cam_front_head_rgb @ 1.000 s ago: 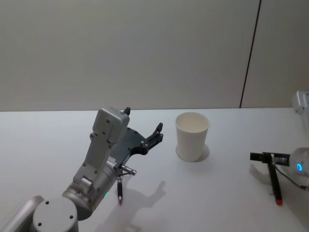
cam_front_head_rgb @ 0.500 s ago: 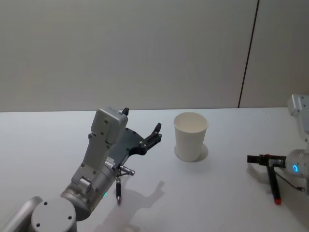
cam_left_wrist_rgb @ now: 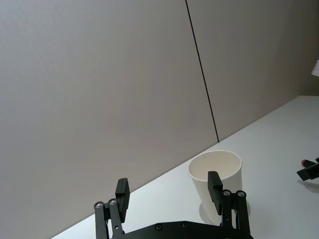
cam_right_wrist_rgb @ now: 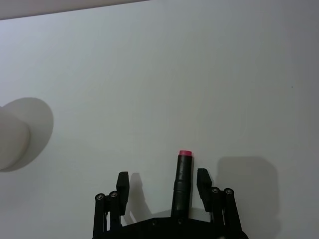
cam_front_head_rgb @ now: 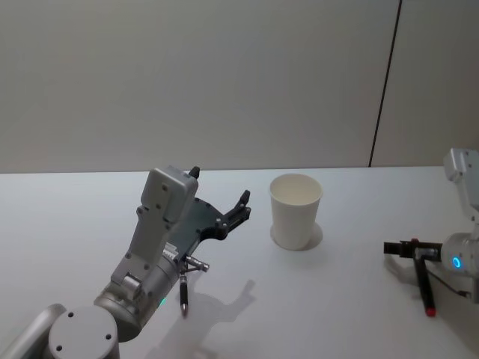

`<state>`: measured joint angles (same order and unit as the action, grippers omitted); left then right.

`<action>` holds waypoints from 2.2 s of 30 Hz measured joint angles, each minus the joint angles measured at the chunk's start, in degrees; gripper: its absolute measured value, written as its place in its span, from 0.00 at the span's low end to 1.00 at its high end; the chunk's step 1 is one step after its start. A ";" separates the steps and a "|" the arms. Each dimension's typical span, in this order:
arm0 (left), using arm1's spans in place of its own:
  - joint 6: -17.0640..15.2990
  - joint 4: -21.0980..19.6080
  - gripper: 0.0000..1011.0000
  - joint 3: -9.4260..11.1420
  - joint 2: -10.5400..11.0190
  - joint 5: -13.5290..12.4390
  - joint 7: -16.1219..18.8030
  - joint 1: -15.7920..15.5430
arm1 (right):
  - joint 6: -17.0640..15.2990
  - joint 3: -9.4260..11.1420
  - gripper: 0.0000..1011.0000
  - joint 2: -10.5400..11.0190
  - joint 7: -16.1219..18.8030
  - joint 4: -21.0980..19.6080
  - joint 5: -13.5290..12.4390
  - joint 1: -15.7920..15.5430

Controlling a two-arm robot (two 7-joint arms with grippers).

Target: Place the pen into the pen holder.

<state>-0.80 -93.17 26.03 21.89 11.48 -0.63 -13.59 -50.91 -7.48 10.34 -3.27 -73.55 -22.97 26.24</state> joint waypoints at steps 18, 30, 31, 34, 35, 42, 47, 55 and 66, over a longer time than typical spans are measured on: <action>0.00 0.00 0.99 0.00 0.00 0.00 0.00 0.00 | -0.31 0.16 0.34 -0.04 1.38 0.90 1.57 0.18; 0.00 0.00 0.99 0.00 0.00 0.00 0.00 0.00 | -0.04 0.31 0.18 -0.08 2.00 1.26 2.51 0.27; 0.00 0.00 0.99 0.00 0.00 0.00 0.00 0.00 | 0.10 0.32 0.18 -0.07 2.09 1.26 2.68 0.27; 0.00 0.00 0.99 0.00 0.00 0.00 0.00 0.00 | 0.50 0.32 0.18 -0.05 2.42 1.10 3.06 0.19; 0.00 0.00 0.99 0.00 0.00 0.00 0.00 0.00 | 0.59 0.32 0.18 -0.04 2.47 1.02 3.14 0.15; 0.00 0.00 0.99 0.00 0.00 0.00 0.00 0.00 | 2.60 0.16 0.18 0.16 3.74 -0.39 4.38 -0.44; 0.00 0.00 0.99 0.00 0.00 0.00 0.00 0.00 | 5.04 0.06 0.18 0.44 4.90 -2.00 5.50 -1.14; 0.00 0.00 0.99 0.00 0.00 0.00 0.00 0.00 | 9.33 -0.08 0.18 0.94 6.52 -4.66 6.98 -2.46; 0.00 0.00 0.99 0.00 0.00 0.00 0.00 0.00 | 17.26 -0.33 0.18 1.62 8.68 -7.84 9.33 -4.33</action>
<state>-0.80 -93.17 26.03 21.90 11.48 -0.63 -13.59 -33.65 -7.81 11.96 5.41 -81.39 -13.64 21.91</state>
